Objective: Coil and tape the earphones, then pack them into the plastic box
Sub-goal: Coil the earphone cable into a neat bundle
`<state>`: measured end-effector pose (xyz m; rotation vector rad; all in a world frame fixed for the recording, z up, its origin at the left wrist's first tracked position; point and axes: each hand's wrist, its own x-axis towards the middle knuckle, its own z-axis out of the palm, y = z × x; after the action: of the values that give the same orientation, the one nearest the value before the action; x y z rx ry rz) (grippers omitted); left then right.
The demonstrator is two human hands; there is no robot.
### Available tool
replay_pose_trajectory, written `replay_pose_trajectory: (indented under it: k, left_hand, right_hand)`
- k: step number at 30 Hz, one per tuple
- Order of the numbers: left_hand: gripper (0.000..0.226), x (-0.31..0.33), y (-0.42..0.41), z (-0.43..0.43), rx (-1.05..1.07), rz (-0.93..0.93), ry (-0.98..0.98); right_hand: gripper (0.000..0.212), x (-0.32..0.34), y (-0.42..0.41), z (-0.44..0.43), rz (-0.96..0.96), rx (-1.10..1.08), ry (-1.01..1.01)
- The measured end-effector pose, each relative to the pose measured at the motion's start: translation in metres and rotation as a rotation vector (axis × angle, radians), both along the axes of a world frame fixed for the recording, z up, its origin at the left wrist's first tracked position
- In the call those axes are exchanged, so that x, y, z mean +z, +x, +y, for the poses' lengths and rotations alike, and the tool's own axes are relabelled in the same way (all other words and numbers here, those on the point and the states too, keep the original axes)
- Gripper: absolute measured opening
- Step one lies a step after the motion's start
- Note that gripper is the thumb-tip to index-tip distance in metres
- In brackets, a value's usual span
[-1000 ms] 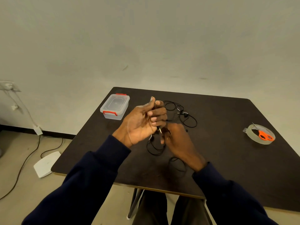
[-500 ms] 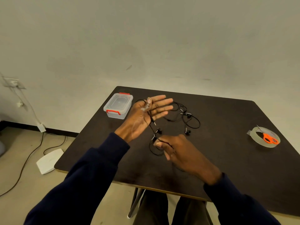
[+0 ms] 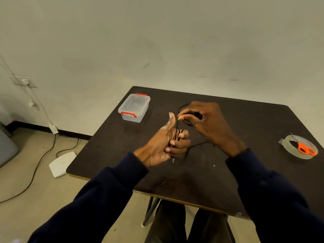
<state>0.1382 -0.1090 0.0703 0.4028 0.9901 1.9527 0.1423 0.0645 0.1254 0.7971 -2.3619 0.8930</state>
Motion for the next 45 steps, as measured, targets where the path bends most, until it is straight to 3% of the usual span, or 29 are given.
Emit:
replay_pose_trajectory:
  k: [4, 8, 13, 15, 19, 23, 27, 30, 33, 36, 42, 45]
  left_hand:
    - [0.053, 0.009, 0.001, -0.011, -0.067, -0.099, 0.231]
    - [0.045, 0.012, -0.002, -0.017, 0.006, -0.156, 0.347]
    - [0.033, 0.007, -0.016, -0.022, 0.131, -0.206, 0.404]
    - [0.032, 0.007, -0.020, -0.021, 0.219, -0.207, 0.391]
    - [0.052, 0.003, -0.030, -0.021, 0.424, -0.098, 0.314]
    - [0.051, -0.005, -0.032, -0.010, 0.481, 0.228, -0.037]
    - [0.056, -0.010, -0.019, 0.004, 0.405, 0.387, -0.426]
    - [0.065, -0.012, -0.016, 0.008, 0.249, 0.374, -0.494]
    - [0.066, -0.009, -0.015, 0.009, -0.032, 0.087, -0.264]
    - [0.048, -0.003, -0.017, 0.010, -0.187, -0.086, 0.045]
    - [0.040, 0.007, -0.025, 0.016, -0.002, -0.176, 0.341]
    - [0.045, 0.004, -0.033, 0.020, 0.151, -0.216, 0.436]
  right_hand:
    - [0.010, -0.030, -0.018, -0.001, -0.191, -0.019, -0.179]
    - [0.025, -0.073, -0.006, -0.018, -0.475, 0.079, -0.410]
    - [0.041, -0.092, 0.022, -0.042, -0.659, 0.148, -0.262]
    - [0.042, -0.090, 0.027, -0.044, -0.630, 0.177, -0.192]
    - [0.031, -0.075, 0.037, -0.035, -0.504, 0.179, 0.072]
    - [0.029, -0.053, 0.039, -0.015, -0.309, 0.004, 0.240]
    - [0.018, -0.031, 0.033, 0.001, -0.125, -0.155, 0.409]
    - [0.009, -0.023, 0.021, 0.012, -0.028, -0.200, 0.398]
    - [0.009, -0.027, 0.003, 0.024, 0.003, -0.227, 0.255]
    - [0.011, -0.043, -0.009, 0.026, -0.142, -0.181, -0.026]
    - [0.038, -0.086, 0.010, 0.009, -0.641, -0.026, -0.365]
    - [0.023, -0.096, 0.026, -0.007, -0.779, 0.046, -0.579]
